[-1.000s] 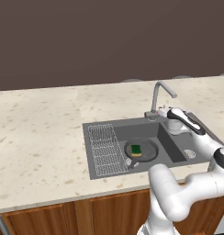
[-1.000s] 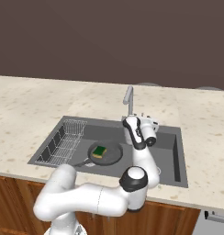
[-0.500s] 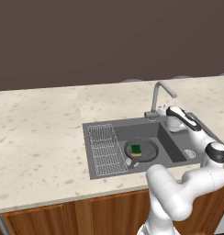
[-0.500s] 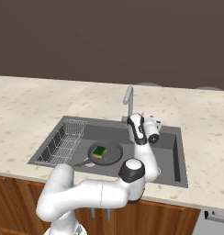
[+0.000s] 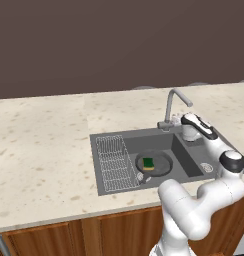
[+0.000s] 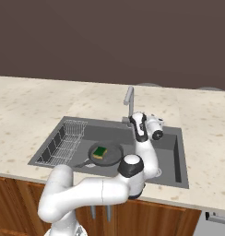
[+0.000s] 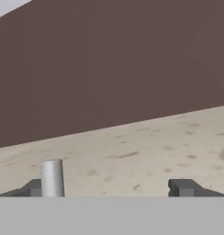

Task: Pick the pan and sponge and place them into the sink. Then turn on the water.

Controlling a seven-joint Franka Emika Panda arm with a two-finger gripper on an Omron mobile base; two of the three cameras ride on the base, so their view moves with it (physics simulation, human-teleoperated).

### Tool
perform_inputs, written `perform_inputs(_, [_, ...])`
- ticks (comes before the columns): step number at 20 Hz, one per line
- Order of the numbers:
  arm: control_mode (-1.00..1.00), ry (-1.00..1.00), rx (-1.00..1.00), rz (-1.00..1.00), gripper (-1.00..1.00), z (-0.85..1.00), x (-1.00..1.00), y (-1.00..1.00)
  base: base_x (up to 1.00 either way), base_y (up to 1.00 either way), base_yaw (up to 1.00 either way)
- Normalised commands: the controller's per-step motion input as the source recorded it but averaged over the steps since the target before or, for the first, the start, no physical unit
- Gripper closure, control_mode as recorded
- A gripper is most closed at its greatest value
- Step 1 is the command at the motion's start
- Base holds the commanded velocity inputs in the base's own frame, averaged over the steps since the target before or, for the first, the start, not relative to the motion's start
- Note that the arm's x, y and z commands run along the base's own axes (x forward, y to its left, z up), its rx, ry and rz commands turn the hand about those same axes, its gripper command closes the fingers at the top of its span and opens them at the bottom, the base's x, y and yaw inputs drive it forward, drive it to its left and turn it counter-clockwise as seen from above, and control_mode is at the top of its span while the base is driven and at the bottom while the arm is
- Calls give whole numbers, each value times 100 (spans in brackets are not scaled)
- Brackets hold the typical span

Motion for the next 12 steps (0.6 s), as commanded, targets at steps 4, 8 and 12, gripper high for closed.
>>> perform_inputs(4, [-100, 1, 0, 0, 100, -27, 0, -7, 0, 0, 0])
perform_inputs(8, [-100, 1, 1, 0, 100, -11, -8, -20, 0, 0, 0])
perform_inputs(12, [-100, 3, 3, -1, 100, -3, -13, -18, 0, 0, 0])
